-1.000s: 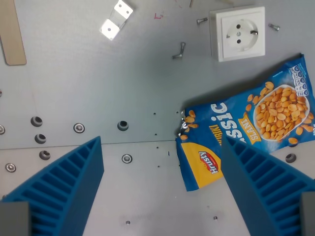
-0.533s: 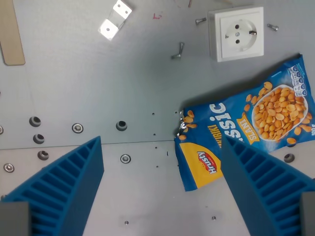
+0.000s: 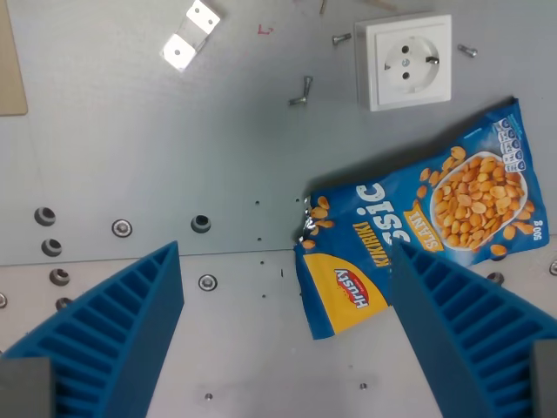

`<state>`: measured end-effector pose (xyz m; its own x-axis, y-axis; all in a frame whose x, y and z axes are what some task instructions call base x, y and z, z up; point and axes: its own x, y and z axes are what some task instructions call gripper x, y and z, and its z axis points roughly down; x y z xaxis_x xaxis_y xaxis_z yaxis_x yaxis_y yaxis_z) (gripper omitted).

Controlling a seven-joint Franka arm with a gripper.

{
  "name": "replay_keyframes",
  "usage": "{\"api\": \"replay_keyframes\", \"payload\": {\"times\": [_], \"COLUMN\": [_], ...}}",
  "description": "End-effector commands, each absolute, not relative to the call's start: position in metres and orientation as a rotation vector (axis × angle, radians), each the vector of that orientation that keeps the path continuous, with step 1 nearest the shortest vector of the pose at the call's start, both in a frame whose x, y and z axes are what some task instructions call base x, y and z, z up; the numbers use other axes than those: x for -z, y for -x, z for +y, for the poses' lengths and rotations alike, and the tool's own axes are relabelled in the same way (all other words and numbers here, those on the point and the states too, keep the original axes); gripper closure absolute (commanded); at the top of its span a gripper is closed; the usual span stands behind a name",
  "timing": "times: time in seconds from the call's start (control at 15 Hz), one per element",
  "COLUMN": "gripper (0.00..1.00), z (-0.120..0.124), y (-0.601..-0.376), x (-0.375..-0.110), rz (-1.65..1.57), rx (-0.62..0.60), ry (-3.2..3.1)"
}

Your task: Rotate around base negative x

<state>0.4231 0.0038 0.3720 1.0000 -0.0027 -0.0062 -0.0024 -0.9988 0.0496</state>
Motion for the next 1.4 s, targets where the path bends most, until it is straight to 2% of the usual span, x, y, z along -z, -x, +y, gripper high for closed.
{"api": "replay_keyframes", "payload": {"times": [0.07,1.4], "gripper": [0.0,0.0], "z": [0.0062,0.0062], "y": [-0.4225,-0.4225], "x": [-0.3746,-0.3746], "rz": [-0.024,-0.023], "rx": [0.0,0.005], "ry": [-2.92,-2.653]}}
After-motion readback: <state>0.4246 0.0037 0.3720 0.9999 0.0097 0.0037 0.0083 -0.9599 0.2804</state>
